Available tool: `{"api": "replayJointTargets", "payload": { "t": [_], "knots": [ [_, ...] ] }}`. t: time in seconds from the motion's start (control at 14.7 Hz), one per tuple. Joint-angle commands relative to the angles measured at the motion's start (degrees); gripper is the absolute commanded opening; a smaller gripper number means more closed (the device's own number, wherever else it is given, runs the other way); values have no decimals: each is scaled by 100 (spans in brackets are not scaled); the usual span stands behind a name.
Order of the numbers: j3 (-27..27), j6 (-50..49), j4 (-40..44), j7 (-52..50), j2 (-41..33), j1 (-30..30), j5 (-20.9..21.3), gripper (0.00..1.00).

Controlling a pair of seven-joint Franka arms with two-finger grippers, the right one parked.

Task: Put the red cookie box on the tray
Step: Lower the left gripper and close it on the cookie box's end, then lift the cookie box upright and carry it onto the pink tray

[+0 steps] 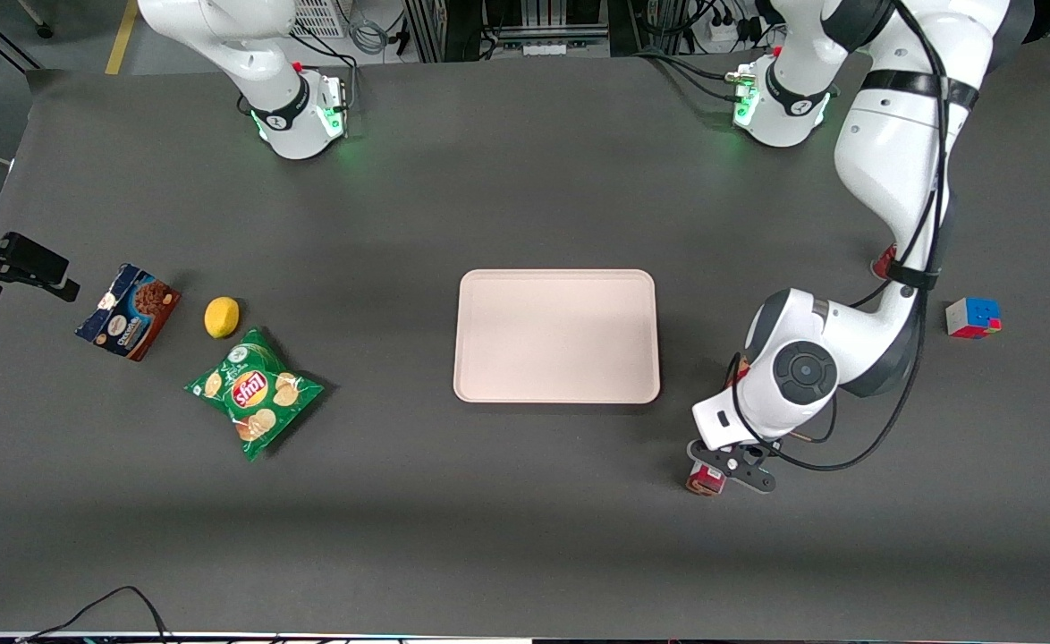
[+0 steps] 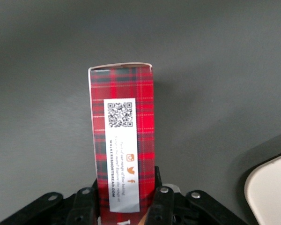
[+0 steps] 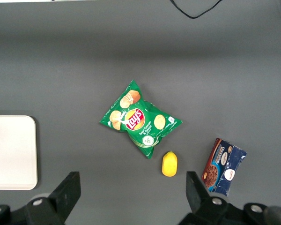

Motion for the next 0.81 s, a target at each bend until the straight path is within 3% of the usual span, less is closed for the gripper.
{"api": "replayJointTargets", "payload": {
  "t": [0.0,0.54,0.75],
  "knots": [
    [-127,-1474,844,92,-445,-45,54,0],
    [-374,-3637,1715,100,-1447,-27,-51,0],
    [-331,-4202,2139,13,-1448,26,-498,0]
  ]
}}
